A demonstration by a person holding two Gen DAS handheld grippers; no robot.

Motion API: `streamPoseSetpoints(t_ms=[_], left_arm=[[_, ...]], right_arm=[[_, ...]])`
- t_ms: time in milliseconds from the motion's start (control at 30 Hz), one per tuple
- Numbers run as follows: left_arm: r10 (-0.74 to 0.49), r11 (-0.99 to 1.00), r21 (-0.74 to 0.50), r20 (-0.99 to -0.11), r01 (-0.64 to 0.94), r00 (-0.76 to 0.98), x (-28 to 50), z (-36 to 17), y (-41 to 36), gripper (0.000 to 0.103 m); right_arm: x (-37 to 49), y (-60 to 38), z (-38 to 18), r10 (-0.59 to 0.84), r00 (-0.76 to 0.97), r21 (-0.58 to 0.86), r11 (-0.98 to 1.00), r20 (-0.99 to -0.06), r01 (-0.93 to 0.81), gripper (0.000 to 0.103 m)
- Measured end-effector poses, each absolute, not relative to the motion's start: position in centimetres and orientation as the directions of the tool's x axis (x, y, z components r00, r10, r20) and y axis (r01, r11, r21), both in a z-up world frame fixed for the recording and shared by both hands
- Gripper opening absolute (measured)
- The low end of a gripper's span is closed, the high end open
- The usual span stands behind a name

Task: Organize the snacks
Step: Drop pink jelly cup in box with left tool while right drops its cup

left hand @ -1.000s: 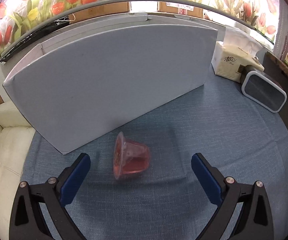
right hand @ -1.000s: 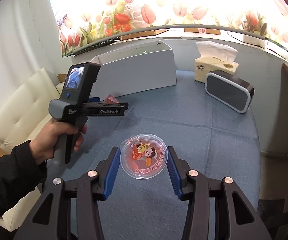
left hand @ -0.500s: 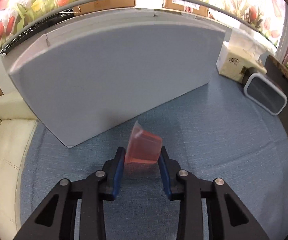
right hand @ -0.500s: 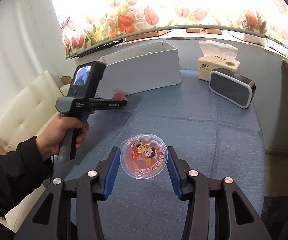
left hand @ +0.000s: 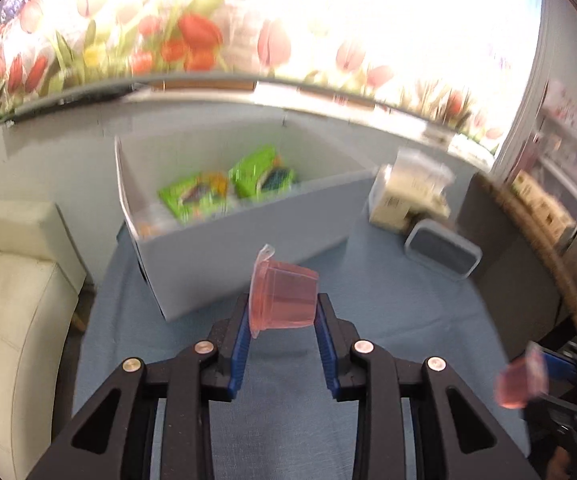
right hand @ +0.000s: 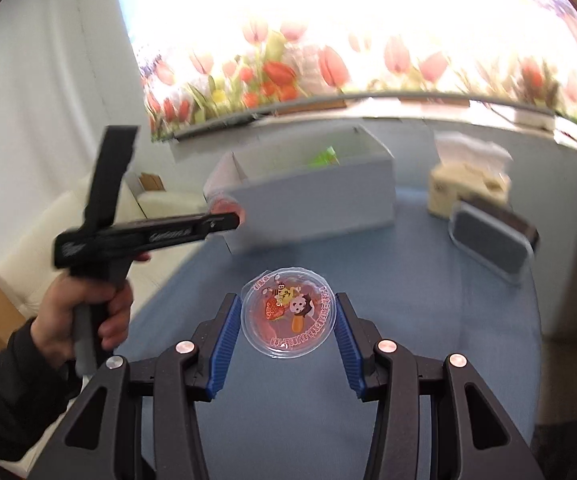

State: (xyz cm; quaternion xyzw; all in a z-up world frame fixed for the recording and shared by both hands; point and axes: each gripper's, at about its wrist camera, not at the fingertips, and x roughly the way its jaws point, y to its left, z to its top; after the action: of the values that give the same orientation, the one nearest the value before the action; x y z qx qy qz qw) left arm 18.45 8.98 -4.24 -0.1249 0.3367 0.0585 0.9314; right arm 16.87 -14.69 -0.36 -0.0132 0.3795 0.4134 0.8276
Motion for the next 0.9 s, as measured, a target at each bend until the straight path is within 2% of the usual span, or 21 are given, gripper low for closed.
streamPoseSetpoints(t_ms=[267,400,633,900], left_arm=[[0.032,0.949,-0.244,-0.561,-0.201,0.827,22.3,1.5,12.4,0.034],[0.033,0.939,-0.260,-0.585,-0.226,0.810,25.5,1.3,14.8,0.034],[0.036,0.940,-0.234,-0.653,-0.247,0.756,30.2,-1.5,18.3,0.034],[0.067,0.950,-0.173,-0.698,-0.258,0.713,32.1,-3.6,20.3,0.035]], right_arm=[[25.4,-7.6,3.5,0.690,0.401,0.257,0.643,-0.603,-0.721,0.051],[30.5,-4.0,3.5,0.687,0.385,0.283,0.650,-0.617,-0.705,0.051],[38.5,0.6,0.2,0.619,0.384,0.282,0.712,-0.685,-0.643,0.051],[40.9,3.9,-4.4,0.540,0.378,0.224,0.749,-0.752,-0.624,0.051]])
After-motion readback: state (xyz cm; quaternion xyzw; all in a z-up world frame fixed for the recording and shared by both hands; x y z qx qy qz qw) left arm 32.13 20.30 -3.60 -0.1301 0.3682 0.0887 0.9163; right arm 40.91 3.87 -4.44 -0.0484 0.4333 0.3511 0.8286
